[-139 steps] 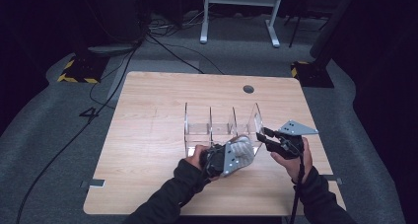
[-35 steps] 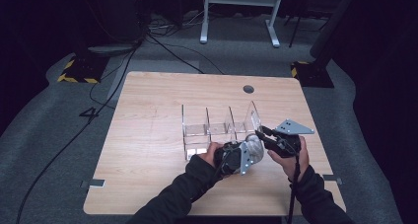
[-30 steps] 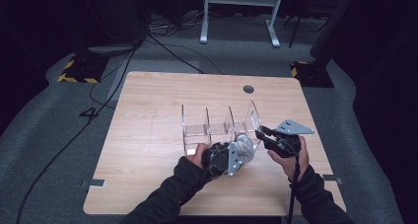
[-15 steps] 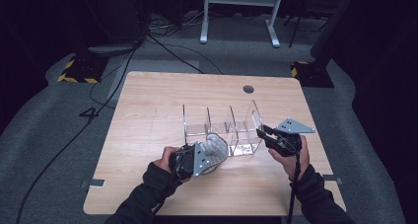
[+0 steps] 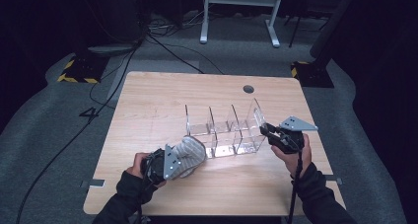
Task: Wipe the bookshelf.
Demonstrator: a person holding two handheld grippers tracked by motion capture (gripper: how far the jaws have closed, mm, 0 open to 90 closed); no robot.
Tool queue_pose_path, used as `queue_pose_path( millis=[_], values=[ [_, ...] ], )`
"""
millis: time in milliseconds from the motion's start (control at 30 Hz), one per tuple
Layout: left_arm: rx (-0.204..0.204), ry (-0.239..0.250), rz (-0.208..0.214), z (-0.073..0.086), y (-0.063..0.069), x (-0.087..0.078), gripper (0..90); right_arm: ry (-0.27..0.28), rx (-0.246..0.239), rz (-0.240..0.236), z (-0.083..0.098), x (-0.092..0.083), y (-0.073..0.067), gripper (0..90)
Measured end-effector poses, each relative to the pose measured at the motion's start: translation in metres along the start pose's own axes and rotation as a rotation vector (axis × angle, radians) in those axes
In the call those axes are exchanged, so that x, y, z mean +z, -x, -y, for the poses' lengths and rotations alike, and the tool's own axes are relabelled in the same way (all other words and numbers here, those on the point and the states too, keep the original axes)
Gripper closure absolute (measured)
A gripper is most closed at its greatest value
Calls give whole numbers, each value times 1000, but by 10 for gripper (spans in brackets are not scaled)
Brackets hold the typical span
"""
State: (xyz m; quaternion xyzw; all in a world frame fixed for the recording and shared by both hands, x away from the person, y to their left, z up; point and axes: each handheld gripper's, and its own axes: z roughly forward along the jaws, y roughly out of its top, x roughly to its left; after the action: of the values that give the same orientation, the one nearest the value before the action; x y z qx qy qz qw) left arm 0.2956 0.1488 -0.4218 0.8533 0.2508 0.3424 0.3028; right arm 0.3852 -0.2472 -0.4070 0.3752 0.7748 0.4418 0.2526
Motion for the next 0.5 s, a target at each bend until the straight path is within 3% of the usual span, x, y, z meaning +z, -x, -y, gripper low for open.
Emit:
queue_pose_path(
  millis=[167, 300, 333, 400, 433, 467, 500],
  values=[
    [-120, 10, 16, 16, -18, 13, 767, -3, -3, 1, 0, 0, 0, 743],
    [-128, -35, 0, 23, -27, 29, 767, -3, -4, 2, -1, 1, 0, 741],
    [-163, -42, 9, 26, -34, 38, 767, -2, -6, 1, 0, 1, 0, 740],
    [-172, -45, 3, 26, -35, 42, 766, -1, -7, -1, 0, 1, 0, 739],
    [-167, -72, -17, 25, -40, 54, 766, -2, -10, 4, 0, 1, 0, 741],
    [-167, -72, -17, 25, -40, 54, 766, -2, -10, 6, 0, 1, 1, 741],
    [-167, -106, -15, 25, -42, 68, 766, -1, -10, 6, 0, 2, 1, 740]
  ],
)
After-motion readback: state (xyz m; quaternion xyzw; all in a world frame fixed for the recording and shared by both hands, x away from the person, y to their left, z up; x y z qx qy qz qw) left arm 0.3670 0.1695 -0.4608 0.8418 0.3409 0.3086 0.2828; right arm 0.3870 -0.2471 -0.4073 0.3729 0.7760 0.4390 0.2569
